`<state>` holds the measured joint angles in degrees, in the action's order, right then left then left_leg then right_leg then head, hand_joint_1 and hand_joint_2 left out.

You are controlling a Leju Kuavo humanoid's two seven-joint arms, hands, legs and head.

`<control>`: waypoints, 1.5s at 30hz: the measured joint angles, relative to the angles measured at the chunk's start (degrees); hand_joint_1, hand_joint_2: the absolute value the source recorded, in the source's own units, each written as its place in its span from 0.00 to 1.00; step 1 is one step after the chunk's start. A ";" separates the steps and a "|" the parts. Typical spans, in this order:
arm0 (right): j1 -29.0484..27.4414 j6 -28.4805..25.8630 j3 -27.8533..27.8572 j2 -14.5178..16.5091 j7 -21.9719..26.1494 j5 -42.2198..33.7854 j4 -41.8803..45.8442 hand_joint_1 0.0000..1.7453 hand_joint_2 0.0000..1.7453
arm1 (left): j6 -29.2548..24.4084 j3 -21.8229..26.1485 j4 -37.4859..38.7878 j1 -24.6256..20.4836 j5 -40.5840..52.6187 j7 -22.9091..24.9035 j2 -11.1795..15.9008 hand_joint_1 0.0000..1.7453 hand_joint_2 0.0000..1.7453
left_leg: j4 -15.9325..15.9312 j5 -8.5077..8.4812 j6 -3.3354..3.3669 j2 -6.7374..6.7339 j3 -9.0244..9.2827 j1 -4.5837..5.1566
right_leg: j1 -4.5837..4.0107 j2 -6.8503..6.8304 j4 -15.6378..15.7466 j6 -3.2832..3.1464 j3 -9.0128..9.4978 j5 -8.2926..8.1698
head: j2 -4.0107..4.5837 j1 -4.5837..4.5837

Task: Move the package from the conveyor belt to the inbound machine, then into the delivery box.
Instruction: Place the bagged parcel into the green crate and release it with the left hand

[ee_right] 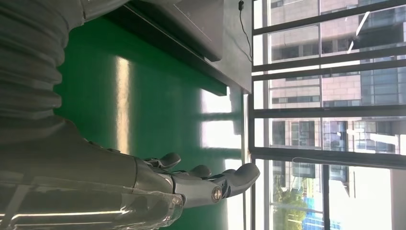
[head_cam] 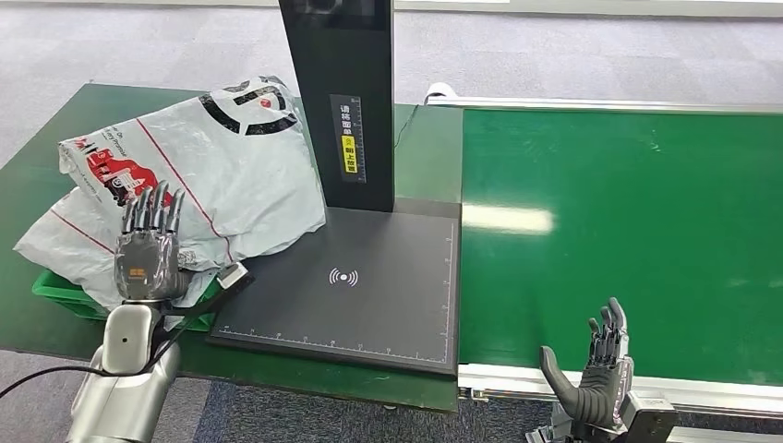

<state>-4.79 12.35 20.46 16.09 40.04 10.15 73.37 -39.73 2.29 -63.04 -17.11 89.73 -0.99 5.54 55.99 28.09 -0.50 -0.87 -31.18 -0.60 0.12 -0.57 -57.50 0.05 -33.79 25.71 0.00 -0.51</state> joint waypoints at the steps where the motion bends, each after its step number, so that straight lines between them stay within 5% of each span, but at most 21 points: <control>1: 0.05 0.04 0.00 0.01 0.00 0.05 0.00 0.00 1.00 | -0.02 -0.25 1.35 -0.83 0.07 1.44 0.70 0.00 1.00 | 0.00 0.00 -0.01 -0.04 0.01 -0.01 | -0.01 0.01 0.00 -0.02 0.00 -0.01 | 0.00 0.00; 4: 0.17 0.08 0.00 0.02 0.00 0.14 0.00 0.00 1.00 | -0.03 -0.96 4.55 -2.46 0.13 3.84 2.39 0.00 1.00 | 0.00 -0.01 -0.01 -0.08 0.03 -0.01 | -0.02 0.03 -0.01 -0.03 0.00 -0.02 | 0.00 0.01; 7: 0.22 0.09 0.01 0.02 0.00 0.13 0.00 0.00 1.00 | -0.07 -0.98 6.43 -3.19 -1.80 1.25 2.97 0.00 1.00 | 0.00 -0.01 -0.01 -0.07 0.03 -0.01 | -0.02 0.02 -0.01 -0.03 -0.01 -0.02 | 0.00 0.02; 12: 0.08 0.13 0.12 0.04 0.00 -0.05 0.12 0.00 1.00 | 4.54 2.10 10.07 -4.94 -26.07 -21.64 1.23 0.00 1.00 | 0.00 -0.01 -0.01 -0.01 0.03 0.02 | 0.02 -0.02 -0.01 -0.02 0.03 -0.02 | 0.00 0.02; 15: -0.17 0.17 0.40 0.18 0.00 -0.07 0.41 0.00 1.00 | 10.71 2.85 9.51 -3.96 -35.34 -28.15 -0.58 0.00 1.00 | 0.01 0.00 0.00 0.03 0.03 0.03 | 0.04 -0.01 0.00 -0.02 0.04 -0.02 | 0.00 0.01; 21: -0.27 0.11 1.06 0.49 0.00 0.26 0.60 0.00 1.00 | 13.11 2.03 7.27 -0.77 -36.95 -28.46 -3.94 0.00 1.00 | 0.01 0.01 0.01 0.09 0.02 0.04 | 0.05 -0.03 0.00 -0.01 0.03 0.00 | 0.00 0.01; 29: -0.39 -1.36 1.34 0.49 0.00 -0.15 0.61 0.00 1.00 | 35.34 1.99 3.39 2.27 -60.48 -38.92 -6.56 0.00 1.00 | 0.00 0.00 0.02 0.24 0.17 0.04 | 0.05 -0.30 0.01 0.03 0.29 0.05 | 0.00 0.01; 45: -0.66 -2.14 1.01 0.45 -0.01 0.12 0.61 0.00 1.00 | 37.59 0.44 -5.26 9.87 -63.25 -39.16 -9.45 0.00 1.00 | 0.00 0.01 0.01 0.22 0.12 0.02 | 0.03 -0.28 0.01 0.03 0.20 0.05 | 0.00 -0.01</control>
<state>-5.45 10.21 21.47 16.55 40.04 10.27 73.99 -2.14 2.73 -68.29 -7.24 26.47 -40.15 -3.91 55.99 28.10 -0.49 -0.65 -31.06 -0.58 0.15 -0.86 -57.49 0.09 -33.59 25.76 0.00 -0.51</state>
